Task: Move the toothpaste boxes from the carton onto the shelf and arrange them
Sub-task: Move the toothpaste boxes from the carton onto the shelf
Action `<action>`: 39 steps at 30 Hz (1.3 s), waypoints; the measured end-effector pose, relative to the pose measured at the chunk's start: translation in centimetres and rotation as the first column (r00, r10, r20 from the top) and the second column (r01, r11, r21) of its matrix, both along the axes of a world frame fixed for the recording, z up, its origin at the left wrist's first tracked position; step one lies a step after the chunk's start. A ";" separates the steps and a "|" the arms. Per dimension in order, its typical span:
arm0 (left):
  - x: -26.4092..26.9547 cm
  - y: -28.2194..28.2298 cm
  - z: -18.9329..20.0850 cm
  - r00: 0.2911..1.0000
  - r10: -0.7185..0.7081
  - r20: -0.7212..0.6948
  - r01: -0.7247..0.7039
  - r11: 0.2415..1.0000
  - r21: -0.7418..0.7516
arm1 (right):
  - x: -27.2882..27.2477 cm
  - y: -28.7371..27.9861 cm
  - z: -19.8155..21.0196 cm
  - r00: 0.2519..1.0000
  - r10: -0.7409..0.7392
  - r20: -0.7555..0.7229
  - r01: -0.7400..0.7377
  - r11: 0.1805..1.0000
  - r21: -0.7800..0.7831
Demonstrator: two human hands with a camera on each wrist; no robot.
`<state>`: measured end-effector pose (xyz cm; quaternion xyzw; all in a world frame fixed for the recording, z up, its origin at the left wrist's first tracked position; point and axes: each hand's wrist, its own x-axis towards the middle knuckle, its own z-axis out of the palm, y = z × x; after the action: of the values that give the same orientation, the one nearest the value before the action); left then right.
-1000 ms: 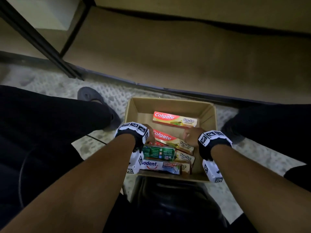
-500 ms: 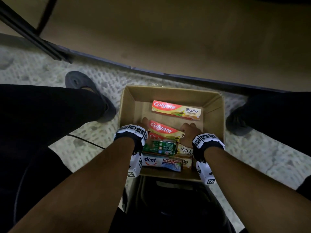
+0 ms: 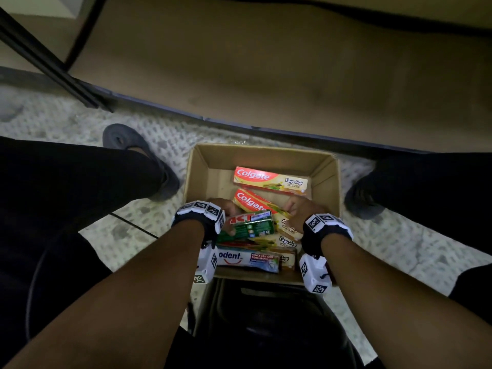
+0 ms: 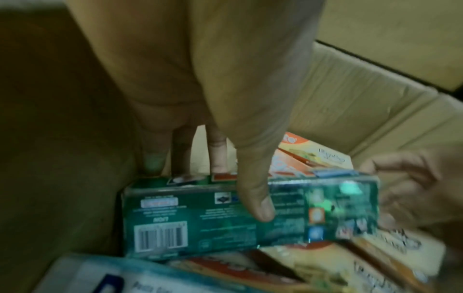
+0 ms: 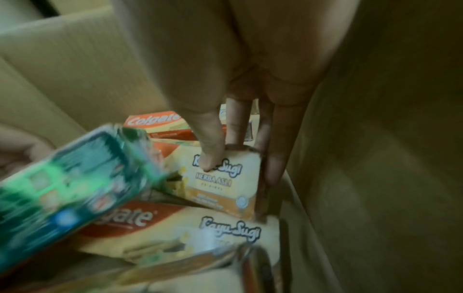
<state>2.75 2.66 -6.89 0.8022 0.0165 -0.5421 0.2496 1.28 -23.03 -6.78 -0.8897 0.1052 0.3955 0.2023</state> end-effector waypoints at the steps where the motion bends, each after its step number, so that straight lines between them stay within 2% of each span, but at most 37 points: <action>1: -0.2 0.0 0.3 0.998 0.041 0.056 -0.041 0.999 0.003 | -0.3 -0.1 0.5 0.999 -0.033 0.009 0.033 0.999 0.008; 4: -0.6 -0.3 2.0 0.981 0.058 0.187 -0.057 0.998 -0.012 | -0.8 -0.6 1.6 0.996 -0.093 0.004 0.093 0.995 0.040; 8: -0.7 -0.5 3.0 0.920 0.306 0.245 -0.276 0.949 -0.152 | -1.5 -1.1 1.9 0.972 -0.237 -0.003 0.235 0.962 0.137; 11: -0.8 -1.5 4.5 0.865 0.424 0.268 -0.362 0.897 -0.254 | -1.9 -1.1 2.0 0.929 -0.371 0.019 0.364 0.919 0.155; 14: -0.2 -2.1 4.2 0.823 0.489 0.289 -0.444 0.871 -0.208 | -2.0 -1.0 1.5 0.913 -0.409 0.008 0.404 0.904 0.141; 15: -0.1 -2.3 4.2 0.811 0.507 0.292 -0.465 0.862 -0.204 | -1.9 -0.9 1.4 0.911 -0.412 0.006 0.408 0.904 0.129; 19: -0.2 -3.1 4.0 0.841 0.466 0.275 -0.432 0.884 -0.179 | -1.7 -0.8 1.5 0.940 -0.339 -0.025 0.340 0.938 0.062; 22: -0.1 -3.4 3.4 0.869 0.429 0.246 -0.402 0.903 -0.153 | -1.8 -0.4 1.2 0.946 -0.322 -0.042 0.324 0.942 0.085; 25: 0.1 -3.8 2.6 0.888 0.426 0.175 -0.391 0.898 -0.202 | -1.8 0.4 0.7 0.938 -0.344 -0.049 0.347 0.930 0.118; 30: 0.1 -4.6 2.5 0.799 0.600 0.045 -0.584 0.791 -0.182 | -1.3 1.5 0.1 0.954 -0.287 0.080 0.279 0.955 0.104; 35: -0.2 -4.3 2.0 0.776 0.630 -0.027 -0.627 0.767 -0.140 | -0.8 1.4 0.3 0.961 -0.268 0.064 0.261 0.960 0.099; 39: -0.5 -4.2 1.9 0.765 0.644 0.001 -0.638 0.758 -0.134 | -0.8 1.2 0.7 0.958 -0.281 0.054 0.272 0.953 0.130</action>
<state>2.30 -1.53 -4.94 0.7432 0.2498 -0.4051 0.4703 0.53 -21.84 -6.11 -0.8660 0.1972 0.3366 0.3129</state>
